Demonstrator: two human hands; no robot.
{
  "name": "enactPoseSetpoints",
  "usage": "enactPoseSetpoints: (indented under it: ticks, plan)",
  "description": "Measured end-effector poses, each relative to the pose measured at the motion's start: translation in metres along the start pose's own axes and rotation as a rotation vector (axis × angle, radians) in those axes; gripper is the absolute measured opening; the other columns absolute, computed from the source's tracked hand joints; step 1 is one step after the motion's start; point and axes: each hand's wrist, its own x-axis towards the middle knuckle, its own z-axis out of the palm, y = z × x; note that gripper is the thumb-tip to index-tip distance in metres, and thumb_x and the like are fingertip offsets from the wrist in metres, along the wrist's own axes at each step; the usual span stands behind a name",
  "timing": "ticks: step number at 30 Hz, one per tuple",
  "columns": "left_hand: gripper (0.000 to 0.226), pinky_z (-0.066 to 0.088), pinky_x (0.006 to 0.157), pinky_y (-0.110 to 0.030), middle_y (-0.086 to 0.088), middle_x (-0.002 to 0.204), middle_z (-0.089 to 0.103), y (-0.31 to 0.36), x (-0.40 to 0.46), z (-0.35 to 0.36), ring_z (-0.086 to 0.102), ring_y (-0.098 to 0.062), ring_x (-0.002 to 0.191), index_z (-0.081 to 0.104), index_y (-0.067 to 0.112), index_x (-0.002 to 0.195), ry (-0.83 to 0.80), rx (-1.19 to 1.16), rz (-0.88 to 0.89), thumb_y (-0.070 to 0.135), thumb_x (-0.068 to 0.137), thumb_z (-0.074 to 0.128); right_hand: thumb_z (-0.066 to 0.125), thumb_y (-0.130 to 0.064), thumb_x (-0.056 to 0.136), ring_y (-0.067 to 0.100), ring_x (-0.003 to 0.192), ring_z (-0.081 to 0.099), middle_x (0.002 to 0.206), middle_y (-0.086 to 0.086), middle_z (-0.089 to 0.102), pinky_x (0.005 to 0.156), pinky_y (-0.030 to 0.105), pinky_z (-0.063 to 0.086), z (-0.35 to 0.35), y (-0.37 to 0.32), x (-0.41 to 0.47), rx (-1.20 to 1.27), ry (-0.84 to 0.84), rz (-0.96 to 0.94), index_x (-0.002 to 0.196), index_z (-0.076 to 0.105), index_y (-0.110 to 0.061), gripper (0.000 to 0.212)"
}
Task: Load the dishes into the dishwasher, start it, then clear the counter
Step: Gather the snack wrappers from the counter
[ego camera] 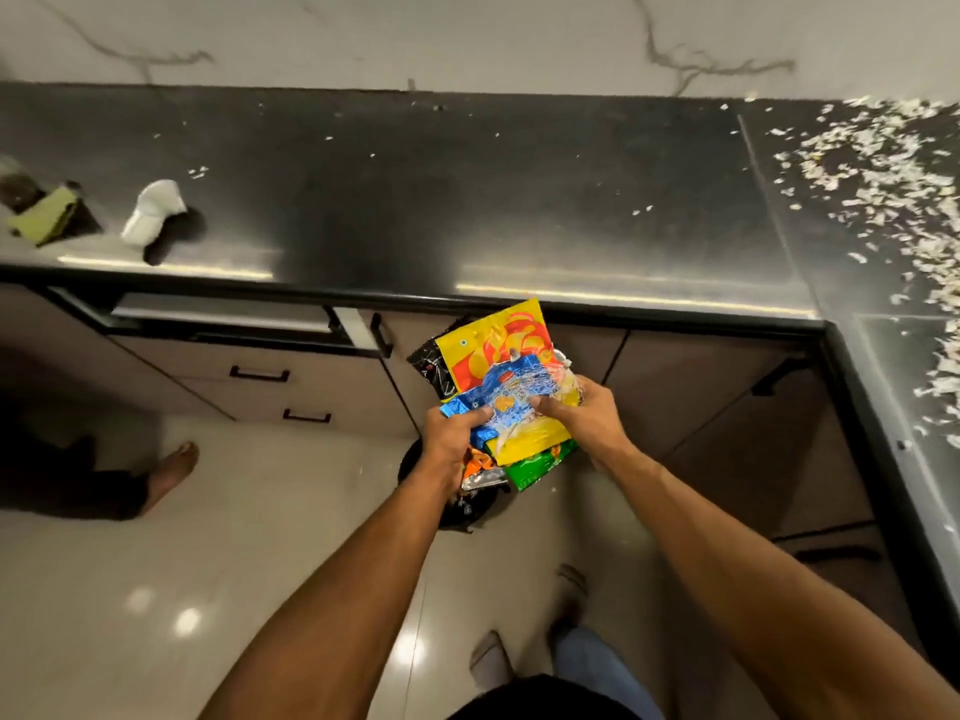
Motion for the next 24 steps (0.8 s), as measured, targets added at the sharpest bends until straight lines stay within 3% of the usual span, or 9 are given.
enactPoseSetpoints:
  ticks: [5,8,11,15,17,20,24]
  plan:
    - [0.023,0.057,0.08,-0.052,-0.02,0.098,0.072,-0.01,0.0,-0.044,0.07,-0.038,0.085,0.068,-0.002,0.102,0.11,-0.022,-0.033,-0.008,0.08,0.068,0.086,-0.015,0.072,0.026,0.086,0.073,0.098,0.009,0.075,0.081,0.049,0.059,0.04,0.022,0.003,-0.042,-0.069,0.069,0.108,0.066,-0.006,0.042]
    - [0.021,0.06,0.072,-0.043,-0.016,0.089,0.072,-0.017,0.002,-0.06,0.07,-0.028,0.071,0.067,-0.001,0.099,0.173,-0.045,-0.052,-0.009,0.08,0.067,0.086,-0.014,0.072,0.026,0.087,0.073,0.1,0.01,0.074,0.082,0.048,0.059,0.058,0.032,0.008,-0.05,-0.104,0.1,0.11,0.066,-0.004,0.044]
    - [0.022,0.06,0.069,-0.04,-0.013,0.087,0.073,-0.032,0.013,-0.077,0.071,-0.027,0.071,0.067,0.003,0.098,0.222,-0.064,-0.089,-0.01,0.08,0.067,0.086,-0.014,0.071,0.026,0.086,0.073,0.1,0.011,0.074,0.081,0.048,0.059,0.074,0.054,0.021,-0.08,-0.144,0.138,0.109,0.067,-0.003,0.044]
    - [0.024,0.06,0.064,-0.034,-0.011,0.087,0.072,-0.071,0.043,-0.097,0.07,-0.022,0.067,0.065,0.002,0.1,0.274,-0.065,-0.144,-0.01,0.08,0.066,0.086,-0.013,0.07,0.027,0.086,0.073,0.097,0.01,0.074,0.081,0.048,0.059,0.088,0.105,0.046,-0.131,-0.157,0.19,0.095,0.07,-0.011,0.03]
    - [0.026,0.06,0.065,-0.034,-0.01,0.087,0.071,-0.097,0.064,-0.107,0.07,-0.022,0.068,0.065,0.003,0.102,0.299,-0.061,-0.179,-0.011,0.079,0.067,0.085,-0.01,0.071,0.023,0.08,0.073,0.1,0.013,0.074,0.079,0.044,0.06,0.097,0.133,0.061,-0.146,-0.159,0.234,0.09,0.069,-0.011,0.025]
    - [0.026,0.059,0.066,-0.034,-0.01,0.086,0.072,-0.139,0.101,-0.12,0.07,-0.022,0.069,0.065,0.003,0.101,0.3,-0.057,-0.241,-0.011,0.079,0.067,0.08,0.001,0.074,0.008,0.062,0.069,0.1,0.013,0.07,0.066,0.027,0.06,0.108,0.174,0.087,-0.124,-0.135,0.307,0.09,0.068,-0.006,0.021]
    - [0.025,0.055,0.055,-0.026,-0.011,0.085,0.069,-0.194,0.162,-0.145,0.067,-0.014,0.057,0.065,0.001,0.101,0.292,-0.028,-0.28,-0.01,0.08,0.067,0.078,0.005,0.075,0.005,0.064,0.069,0.101,0.013,0.07,0.062,0.02,0.057,0.122,0.238,0.127,-0.173,-0.113,0.309,0.099,0.069,-0.006,0.028]
